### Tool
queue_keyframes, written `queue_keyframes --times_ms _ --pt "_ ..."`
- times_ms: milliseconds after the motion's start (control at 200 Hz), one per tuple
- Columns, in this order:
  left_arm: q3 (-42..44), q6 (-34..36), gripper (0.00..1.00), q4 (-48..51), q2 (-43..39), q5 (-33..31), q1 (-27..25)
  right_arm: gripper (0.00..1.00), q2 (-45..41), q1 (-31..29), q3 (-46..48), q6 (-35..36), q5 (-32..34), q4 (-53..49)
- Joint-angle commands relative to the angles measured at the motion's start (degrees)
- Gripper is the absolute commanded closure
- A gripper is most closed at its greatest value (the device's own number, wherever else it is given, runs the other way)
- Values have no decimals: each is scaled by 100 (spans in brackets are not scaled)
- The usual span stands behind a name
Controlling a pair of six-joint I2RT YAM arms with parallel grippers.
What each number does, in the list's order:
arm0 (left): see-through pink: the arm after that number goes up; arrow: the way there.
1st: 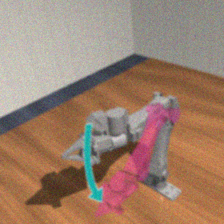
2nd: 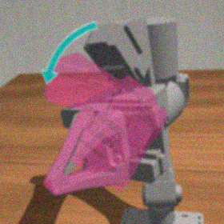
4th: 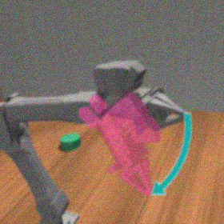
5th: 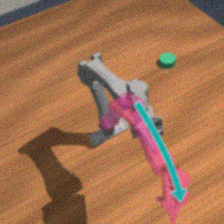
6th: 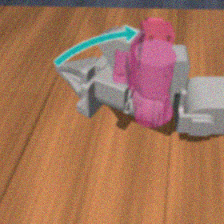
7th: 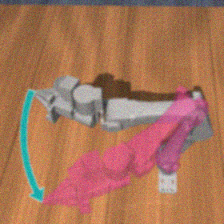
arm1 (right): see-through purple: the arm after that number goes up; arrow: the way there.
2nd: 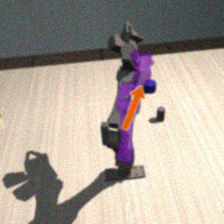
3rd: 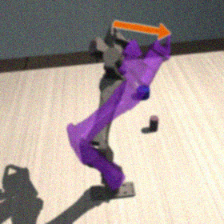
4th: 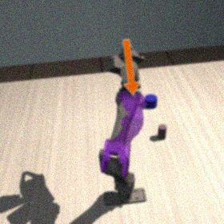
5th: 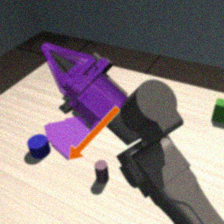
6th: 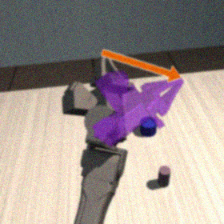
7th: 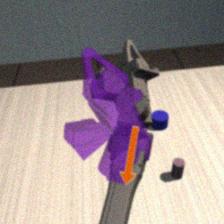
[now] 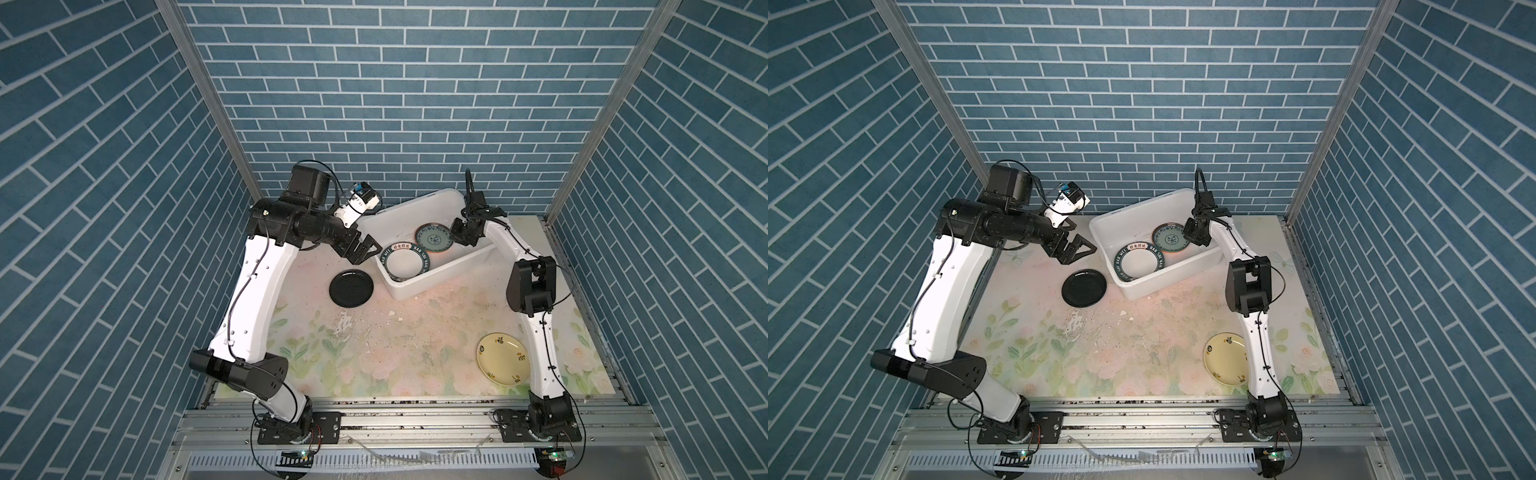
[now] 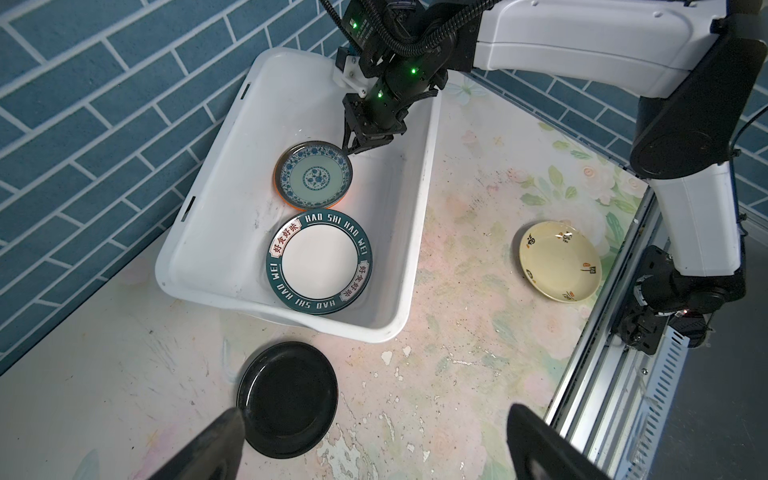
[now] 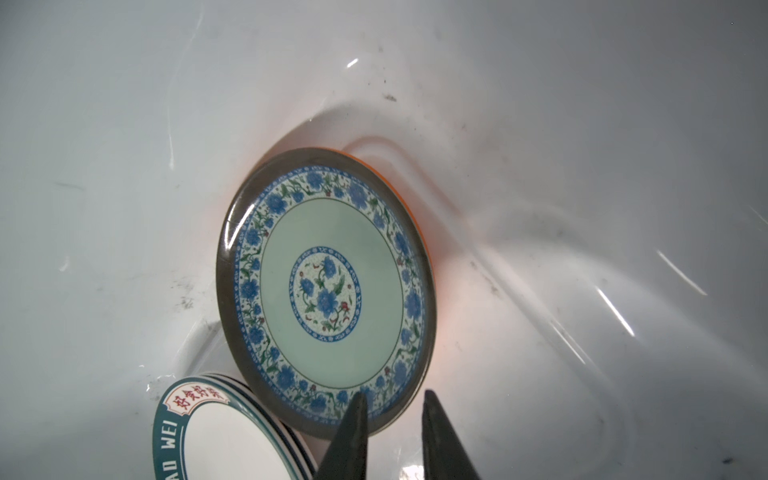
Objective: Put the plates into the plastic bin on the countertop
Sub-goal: 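Open the right gripper and release the blue-and-white plate, then move the right gripper out of the bin toward the cream plate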
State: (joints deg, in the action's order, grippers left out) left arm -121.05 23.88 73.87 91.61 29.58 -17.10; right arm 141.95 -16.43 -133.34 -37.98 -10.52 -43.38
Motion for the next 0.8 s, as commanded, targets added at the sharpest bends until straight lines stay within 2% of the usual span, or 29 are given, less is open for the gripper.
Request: queue_keyframes --times_ms 0,125,355,585,795 --pt "79 42 1 60 -69 -102 33 76 -695 35 23 288 214 192" --pt "214 97 0 -12 -133 -468 40 76 -1168 16 144 558 246 295" --pt "210 211 1 35 -156 -471 67 76 -2436 14 875 824 451 470" --pt "328 304 1 83 -230 -354 67 66 -4210 133 2876 685 1168 21" --pt "472 314 1 135 -293 -192 68 62 -6010 518 5116 -107 1540 -570"
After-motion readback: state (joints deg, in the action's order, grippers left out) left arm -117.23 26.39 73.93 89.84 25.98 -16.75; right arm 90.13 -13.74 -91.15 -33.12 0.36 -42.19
